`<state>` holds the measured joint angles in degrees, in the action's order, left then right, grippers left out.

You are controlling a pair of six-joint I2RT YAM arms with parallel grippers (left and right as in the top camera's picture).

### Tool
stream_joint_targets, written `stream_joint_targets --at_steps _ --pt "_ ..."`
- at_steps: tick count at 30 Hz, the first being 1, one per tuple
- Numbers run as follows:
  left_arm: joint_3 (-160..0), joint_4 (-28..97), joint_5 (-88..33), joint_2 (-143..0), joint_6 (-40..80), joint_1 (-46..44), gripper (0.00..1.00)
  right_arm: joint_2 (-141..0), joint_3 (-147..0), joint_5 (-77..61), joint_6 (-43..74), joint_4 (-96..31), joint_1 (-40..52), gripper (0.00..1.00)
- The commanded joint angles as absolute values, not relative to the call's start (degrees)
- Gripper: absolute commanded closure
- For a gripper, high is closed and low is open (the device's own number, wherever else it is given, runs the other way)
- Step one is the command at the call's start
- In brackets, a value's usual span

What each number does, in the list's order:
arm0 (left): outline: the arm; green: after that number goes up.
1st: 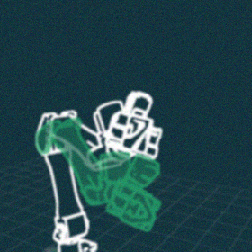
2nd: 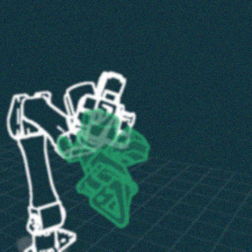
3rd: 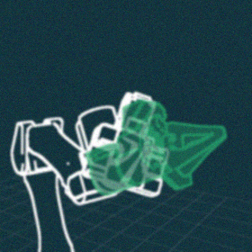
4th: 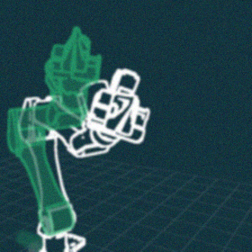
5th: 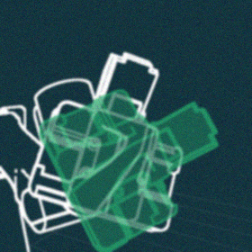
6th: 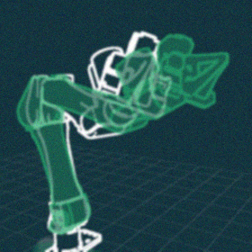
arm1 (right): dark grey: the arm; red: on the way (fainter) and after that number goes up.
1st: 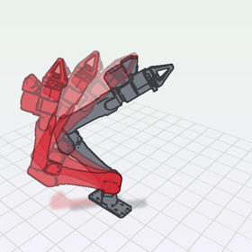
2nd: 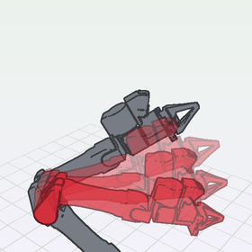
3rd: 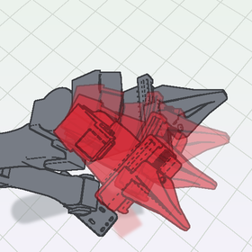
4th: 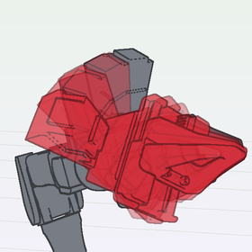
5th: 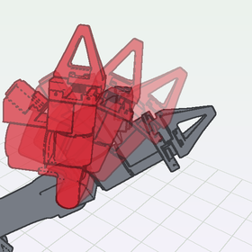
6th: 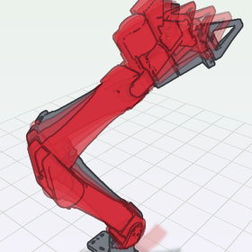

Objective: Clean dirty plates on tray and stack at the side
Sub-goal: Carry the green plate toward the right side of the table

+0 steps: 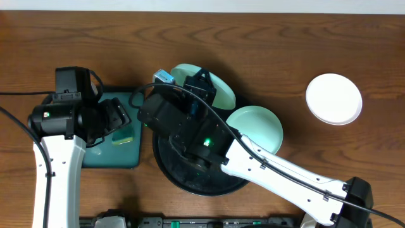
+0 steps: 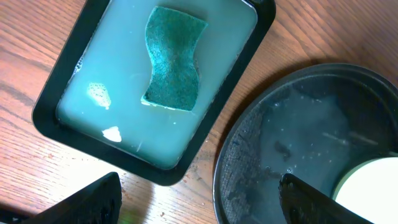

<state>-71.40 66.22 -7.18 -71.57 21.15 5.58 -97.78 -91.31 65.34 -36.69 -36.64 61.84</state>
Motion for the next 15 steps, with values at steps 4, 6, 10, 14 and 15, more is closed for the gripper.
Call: stream_joint_targets --at_steps 4,6,10,14,15 --pt "-72.34 66.65 -6.85 -71.81 20.67 5.67 0.19 -97.34 -92.05 66.28 -30.26 -38.57 61.54 0.99" --pt "-72.34 66.37 -6.87 -71.81 20.69 5.67 0.19 -97.34 -92.05 55.27 -29.63 -38.02 59.0 0.99" --pt "-72.34 66.78 -6.85 -71.81 20.67 5.67 0.19 -96.44 -92.18 48.16 -22.74 -44.66 58.78 0.99" --pt "-72.34 65.93 -6.85 -71.81 20.69 5.67 0.19 -96.86 -92.16 55.75 -15.9 -42.35 55.05 0.99" --pt "-72.34 65.95 -6.87 -71.81 20.69 5.67 0.19 -97.25 -92.16 66.22 -14.04 -41.65 54.35 0.99"
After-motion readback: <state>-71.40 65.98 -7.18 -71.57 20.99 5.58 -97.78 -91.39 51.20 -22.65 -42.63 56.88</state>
